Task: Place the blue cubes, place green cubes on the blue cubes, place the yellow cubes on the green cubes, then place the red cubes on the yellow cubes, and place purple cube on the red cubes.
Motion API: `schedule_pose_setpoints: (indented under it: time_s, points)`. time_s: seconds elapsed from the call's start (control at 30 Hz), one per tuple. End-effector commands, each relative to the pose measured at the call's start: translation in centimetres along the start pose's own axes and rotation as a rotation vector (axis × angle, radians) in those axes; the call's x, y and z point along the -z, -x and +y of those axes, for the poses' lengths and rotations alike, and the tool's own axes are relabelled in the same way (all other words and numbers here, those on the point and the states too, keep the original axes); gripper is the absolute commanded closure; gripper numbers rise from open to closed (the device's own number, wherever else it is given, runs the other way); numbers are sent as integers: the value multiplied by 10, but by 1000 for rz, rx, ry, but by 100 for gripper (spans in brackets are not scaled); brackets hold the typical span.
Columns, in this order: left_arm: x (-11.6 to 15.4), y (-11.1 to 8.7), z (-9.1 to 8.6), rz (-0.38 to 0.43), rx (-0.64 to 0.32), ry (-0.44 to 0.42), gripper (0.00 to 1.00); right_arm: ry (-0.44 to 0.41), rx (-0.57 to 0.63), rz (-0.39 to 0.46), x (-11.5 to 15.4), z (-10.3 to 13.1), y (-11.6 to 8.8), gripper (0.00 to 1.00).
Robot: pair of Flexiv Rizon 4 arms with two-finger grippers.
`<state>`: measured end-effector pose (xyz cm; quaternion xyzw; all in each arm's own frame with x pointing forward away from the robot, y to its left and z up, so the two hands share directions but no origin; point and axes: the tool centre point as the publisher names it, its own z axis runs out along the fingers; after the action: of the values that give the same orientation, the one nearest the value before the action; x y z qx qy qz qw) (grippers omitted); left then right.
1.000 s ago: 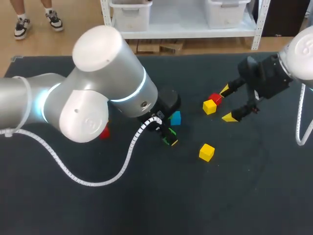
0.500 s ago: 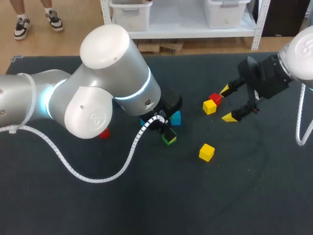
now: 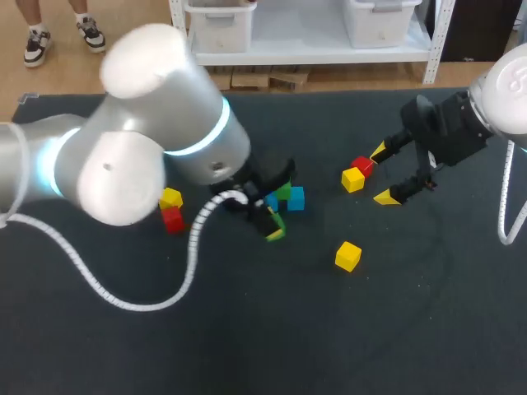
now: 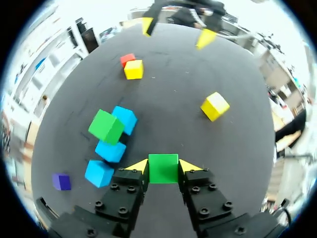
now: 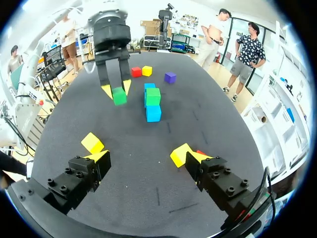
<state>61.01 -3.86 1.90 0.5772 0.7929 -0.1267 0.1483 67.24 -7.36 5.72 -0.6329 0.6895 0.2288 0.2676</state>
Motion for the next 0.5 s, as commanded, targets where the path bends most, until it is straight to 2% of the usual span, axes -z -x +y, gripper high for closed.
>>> schedule_pose_setpoints:
  time_s: [0.03,0.23,0.5]
  points:
    - [30,-31,5,-41,-60,-67,100,1,1,-3,-1,0,0,0]
    - [55,-53,20,-33,-149,-79,100,1,1,-3,-1,0,0,0]
    - [74,-68,32,-19,-282,-105,100,1,1,-3,-1,0,0,0]
